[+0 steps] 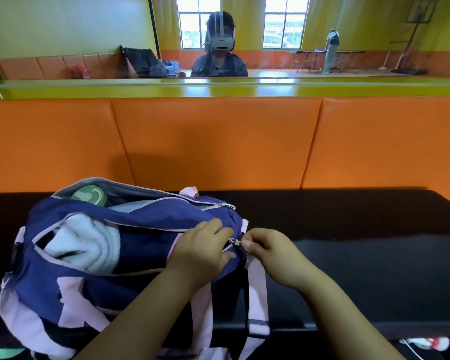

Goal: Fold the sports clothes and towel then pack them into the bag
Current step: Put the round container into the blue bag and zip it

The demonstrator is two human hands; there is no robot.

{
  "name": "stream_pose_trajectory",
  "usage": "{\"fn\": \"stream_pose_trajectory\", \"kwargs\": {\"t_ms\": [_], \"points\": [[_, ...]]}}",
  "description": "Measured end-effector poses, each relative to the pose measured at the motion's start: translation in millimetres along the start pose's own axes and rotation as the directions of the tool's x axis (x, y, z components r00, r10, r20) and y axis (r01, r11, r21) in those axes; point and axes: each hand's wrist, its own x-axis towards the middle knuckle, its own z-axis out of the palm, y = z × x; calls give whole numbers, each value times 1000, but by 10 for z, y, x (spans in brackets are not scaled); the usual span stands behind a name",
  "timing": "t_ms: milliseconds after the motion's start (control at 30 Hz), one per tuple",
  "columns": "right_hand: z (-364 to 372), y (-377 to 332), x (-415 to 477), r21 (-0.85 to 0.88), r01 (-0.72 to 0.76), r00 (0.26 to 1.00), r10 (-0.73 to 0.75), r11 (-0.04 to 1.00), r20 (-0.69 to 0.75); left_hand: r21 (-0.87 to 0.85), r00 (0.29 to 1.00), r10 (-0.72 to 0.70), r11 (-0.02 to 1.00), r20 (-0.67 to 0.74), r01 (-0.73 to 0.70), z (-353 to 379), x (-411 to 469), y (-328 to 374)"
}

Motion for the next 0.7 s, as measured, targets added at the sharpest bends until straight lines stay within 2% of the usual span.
{"fn": "stream_pose_trajectory", "kwargs": {"t_ms": [200, 333, 400, 467, 567, 700], "points": [[-8, 72, -42, 129, 15, 998, -22, 992, 55, -82, 1000, 18, 996, 5, -18, 46, 83, 41], [-51, 239, -50, 160, -9, 999, 16, 987, -39, -153, 996, -32, 988, -86, 19, 122, 24, 41], [-47, 306, -32, 52, -8, 994, 14, 999, -112, -156, 991, -41, 987, -124, 22, 144, -4, 49], [17, 318, 11, -65, 40, 991, -48, 997, -123, -170, 991, -52, 985, -125, 30, 147, -15, 60], [216, 296, 98, -216, 142, 977, -172, 966, -127, -190, 993, -74, 980, -89, 56, 104, -33, 86], [363, 288, 138, -371, 176, 919, -287, 912, -271, -244, 993, -118, 964, -23, 109, 26, -93, 84]]}}
